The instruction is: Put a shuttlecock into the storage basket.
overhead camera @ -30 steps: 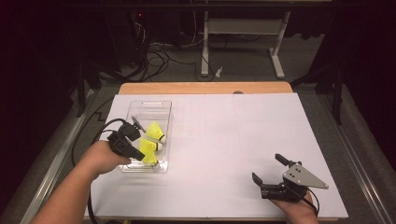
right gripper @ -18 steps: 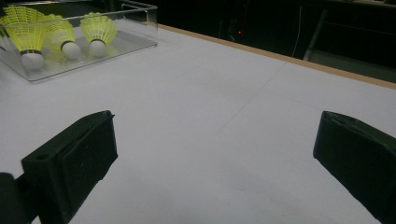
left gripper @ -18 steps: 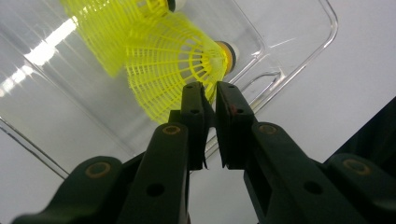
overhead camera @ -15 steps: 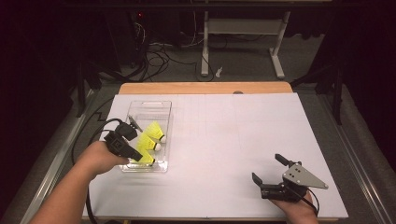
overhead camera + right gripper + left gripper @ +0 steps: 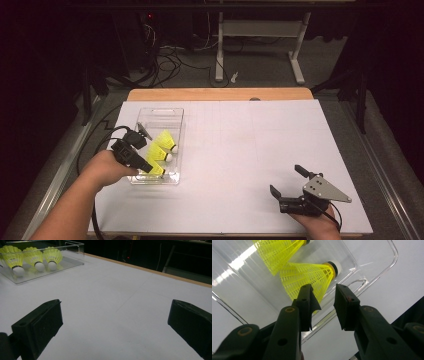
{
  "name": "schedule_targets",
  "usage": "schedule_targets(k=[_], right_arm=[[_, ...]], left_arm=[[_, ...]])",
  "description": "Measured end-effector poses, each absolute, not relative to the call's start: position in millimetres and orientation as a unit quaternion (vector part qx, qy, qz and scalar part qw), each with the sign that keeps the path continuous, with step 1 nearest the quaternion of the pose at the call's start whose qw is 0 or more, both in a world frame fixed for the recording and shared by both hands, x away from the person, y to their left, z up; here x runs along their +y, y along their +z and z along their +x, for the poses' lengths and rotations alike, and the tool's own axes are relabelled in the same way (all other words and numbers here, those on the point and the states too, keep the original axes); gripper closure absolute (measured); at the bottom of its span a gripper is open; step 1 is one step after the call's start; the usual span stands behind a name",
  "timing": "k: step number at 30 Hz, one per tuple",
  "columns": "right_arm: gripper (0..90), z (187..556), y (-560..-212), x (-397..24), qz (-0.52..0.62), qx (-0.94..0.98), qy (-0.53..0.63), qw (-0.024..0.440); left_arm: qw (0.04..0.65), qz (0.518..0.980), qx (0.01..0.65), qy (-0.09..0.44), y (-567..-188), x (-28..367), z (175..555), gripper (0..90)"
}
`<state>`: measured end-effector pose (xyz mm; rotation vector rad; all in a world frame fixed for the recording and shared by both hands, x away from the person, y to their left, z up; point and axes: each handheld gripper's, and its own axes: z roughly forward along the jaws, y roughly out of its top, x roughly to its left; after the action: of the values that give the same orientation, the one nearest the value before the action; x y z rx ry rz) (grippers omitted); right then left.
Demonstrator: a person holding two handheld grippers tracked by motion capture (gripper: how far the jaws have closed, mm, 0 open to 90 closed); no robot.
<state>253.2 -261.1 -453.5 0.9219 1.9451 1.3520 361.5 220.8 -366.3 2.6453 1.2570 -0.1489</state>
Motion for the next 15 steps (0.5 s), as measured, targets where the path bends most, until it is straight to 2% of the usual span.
schedule_targets(k=[6, 15], right_arm=[[0.3, 253.2, -453.5, -261.2, 0.346, 0.731, 0.508, 0.296], [0.3, 253.2, -453.5, -261.3, 0.347, 0.731, 0.508, 0.296]], left_arm=[[0.101, 0.896, 0.430, -0.049, -367.4, 220.9, 362.4, 64.9], [0.094, 0.895, 0.434, -0.043, -368.6, 220.0, 363.9, 55.9]])
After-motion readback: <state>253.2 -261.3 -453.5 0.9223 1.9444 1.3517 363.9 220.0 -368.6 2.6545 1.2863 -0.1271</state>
